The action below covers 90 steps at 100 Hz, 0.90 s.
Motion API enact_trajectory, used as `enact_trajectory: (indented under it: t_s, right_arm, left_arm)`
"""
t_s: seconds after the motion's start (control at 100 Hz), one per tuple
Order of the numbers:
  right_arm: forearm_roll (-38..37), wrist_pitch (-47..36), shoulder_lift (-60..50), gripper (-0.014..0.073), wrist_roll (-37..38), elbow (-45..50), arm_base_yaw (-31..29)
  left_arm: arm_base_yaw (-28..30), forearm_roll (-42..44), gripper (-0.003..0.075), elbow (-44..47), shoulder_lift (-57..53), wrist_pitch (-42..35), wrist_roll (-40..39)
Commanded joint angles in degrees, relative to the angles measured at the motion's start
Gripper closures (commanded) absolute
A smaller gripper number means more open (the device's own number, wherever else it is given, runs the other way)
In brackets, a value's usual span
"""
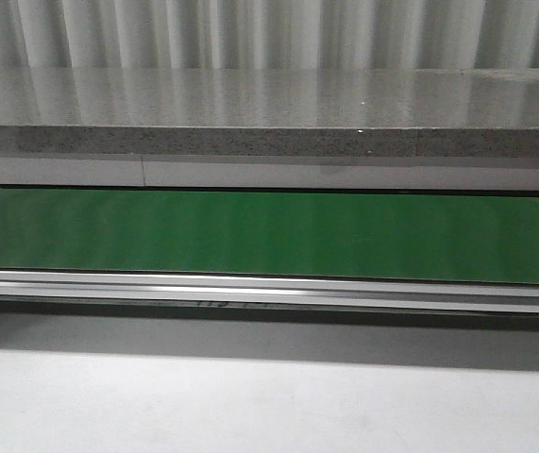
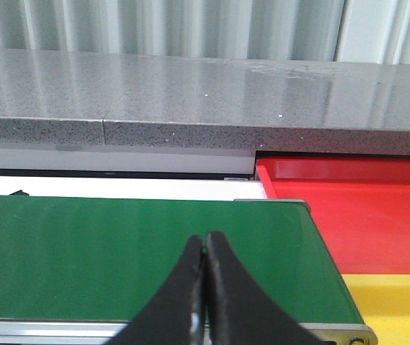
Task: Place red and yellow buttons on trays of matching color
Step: 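Grasp the yellow button with the left gripper and carry it over the belt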
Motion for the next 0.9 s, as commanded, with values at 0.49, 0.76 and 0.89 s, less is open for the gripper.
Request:
enact_trajectory:
  t_s: [0.49, 0.76, 0.89]
  right_arm:
    - [-0.4, -4.1, -0.9, 0.0659, -0.2, -1.1, -0.3]
    - [-0.4, -4.1, -0.9, 0.0659, -0.2, -1.1, -0.3]
    - [-0.4, -4.1, -0.9, 0.0659, -0.2, -1.1, -0.3]
  left_arm:
    - [-0.4, -1.2, 0.0609, -6.1, 0.3, 3.1, 0.6]
    - [-5.2, 0.8, 0.0609, -12.2, -6.8, 8.7, 3.4]
    - [-10.0, 2.7, 0.0609, -17.6, -7.0, 11.2, 3.4]
